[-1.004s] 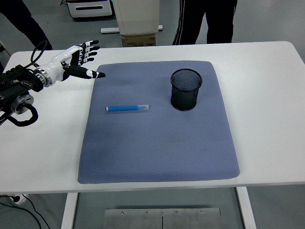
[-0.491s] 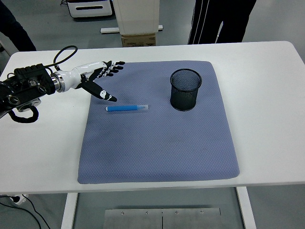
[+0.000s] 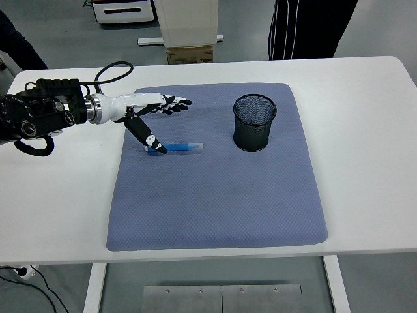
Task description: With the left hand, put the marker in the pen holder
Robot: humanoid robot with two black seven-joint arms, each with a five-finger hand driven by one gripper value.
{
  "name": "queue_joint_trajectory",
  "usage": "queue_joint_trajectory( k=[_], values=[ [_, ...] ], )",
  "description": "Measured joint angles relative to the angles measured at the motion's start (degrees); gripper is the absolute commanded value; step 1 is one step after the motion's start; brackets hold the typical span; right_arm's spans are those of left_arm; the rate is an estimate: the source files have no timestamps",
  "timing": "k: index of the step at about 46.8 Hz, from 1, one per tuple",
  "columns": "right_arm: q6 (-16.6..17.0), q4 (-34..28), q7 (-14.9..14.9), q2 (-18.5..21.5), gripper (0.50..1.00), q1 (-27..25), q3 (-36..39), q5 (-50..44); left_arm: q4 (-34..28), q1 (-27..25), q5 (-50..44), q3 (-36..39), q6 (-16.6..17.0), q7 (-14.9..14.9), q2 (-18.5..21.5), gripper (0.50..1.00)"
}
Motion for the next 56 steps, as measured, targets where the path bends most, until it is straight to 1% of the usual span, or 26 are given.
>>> queue_joint_trajectory(
  k=[9,20,21,23,25,26,30,38,43,56],
  values=[
    [0.0,0.0,0.0,0.0,1.000,0.0,0.0,0.0,0.3,-0.8,4.9,0.7,0.0,0.1,-0.5,1.000],
    [0.0,0.0,0.0,0.0,1.000,0.0,0.0,0.0,0.6,-1.0,7.8,0.8,0.2,1.1,-2.2,1.000],
    [0.0,0.0,0.0,0.0,1.000,0.0,0.0,0.0,0.8,-1.0,8.2,0.8,0.3,2.0,-2.4,1.000],
    [0.0,0.0,0.0,0.0,1.000,-0.1,0.0,0.0,0.8,-1.0,8.4,0.8,0.3,2.8,-2.5,1.000],
    [0.0,0.0,0.0,0.0,1.000,0.0,0.0,0.0,0.9,-1.0,8.9,0.8,0.3,5.7,-2.6,1.000],
    [0.0,0.0,0.0,0.0,1.000,0.0,0.0,0.0,1.0,-1.0,9.1,0.8,0.3,7.8,-2.8,1.000],
    [0.1,0.0,0.0,0.0,1.000,0.0,0.0,0.0,1.2,-1.4,9.2,0.8,0.4,9.6,-3.2,1.000],
    [0.0,0.0,0.0,0.0,1.000,0.0,0.0,0.0,1.3,-2.0,9.6,0.8,0.2,10.1,-3.8,1.000],
    [0.0,0.0,0.0,0.0,1.000,0.0,0.0,0.0,1.3,-2.5,9.6,0.7,-0.1,10.2,-5.1,1.000],
    [0.0,0.0,0.0,0.0,1.000,0.0,0.0,0.0,1.0,-3.2,9.6,0.7,-0.2,10.1,-6.0,1.000]
  ],
)
